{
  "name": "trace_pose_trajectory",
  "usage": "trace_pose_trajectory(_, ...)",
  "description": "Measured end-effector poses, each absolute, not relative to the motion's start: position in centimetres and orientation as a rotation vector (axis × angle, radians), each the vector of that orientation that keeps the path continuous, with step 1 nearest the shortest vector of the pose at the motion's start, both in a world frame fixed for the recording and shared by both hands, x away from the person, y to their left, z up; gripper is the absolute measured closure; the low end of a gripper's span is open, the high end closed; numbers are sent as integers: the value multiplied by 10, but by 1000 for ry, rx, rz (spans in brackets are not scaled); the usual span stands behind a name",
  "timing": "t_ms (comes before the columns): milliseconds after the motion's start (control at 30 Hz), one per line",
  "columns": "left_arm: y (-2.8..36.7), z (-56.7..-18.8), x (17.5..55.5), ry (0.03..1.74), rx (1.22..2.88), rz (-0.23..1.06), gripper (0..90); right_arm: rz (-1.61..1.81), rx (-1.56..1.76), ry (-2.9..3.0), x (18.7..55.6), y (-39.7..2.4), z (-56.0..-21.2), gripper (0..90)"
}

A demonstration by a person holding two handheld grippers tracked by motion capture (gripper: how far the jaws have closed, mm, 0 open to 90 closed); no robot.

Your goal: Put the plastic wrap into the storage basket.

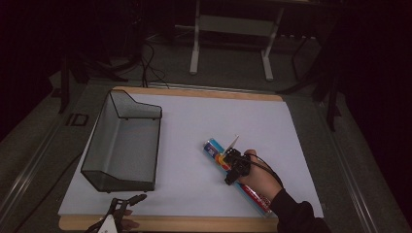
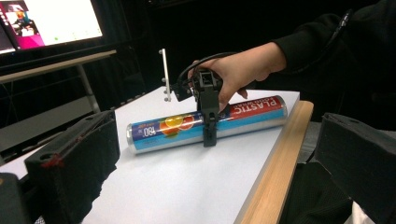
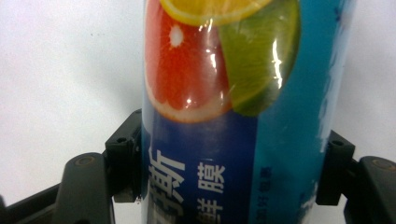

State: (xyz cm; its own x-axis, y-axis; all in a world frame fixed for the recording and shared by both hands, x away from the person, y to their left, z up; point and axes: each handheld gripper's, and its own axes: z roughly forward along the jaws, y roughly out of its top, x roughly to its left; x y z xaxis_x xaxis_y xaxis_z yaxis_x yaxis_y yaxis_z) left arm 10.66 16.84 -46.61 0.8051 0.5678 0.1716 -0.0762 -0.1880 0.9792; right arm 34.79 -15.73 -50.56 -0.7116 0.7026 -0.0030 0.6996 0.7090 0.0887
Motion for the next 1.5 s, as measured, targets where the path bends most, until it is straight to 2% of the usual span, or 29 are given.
trace_pose_trajectory(433,168,-466,107,394,1678,611,8,222,1259,2793,346,-164,-492,316)
trace_pose_trajectory(900,168,-467,107,393,1680,617,8,490,1283,2681,355,-164,-426,316)
trace_pose_trajectory(1500,169,-467,107,393,1678,607,8,732,1201,2627,362,-104,-386,316)
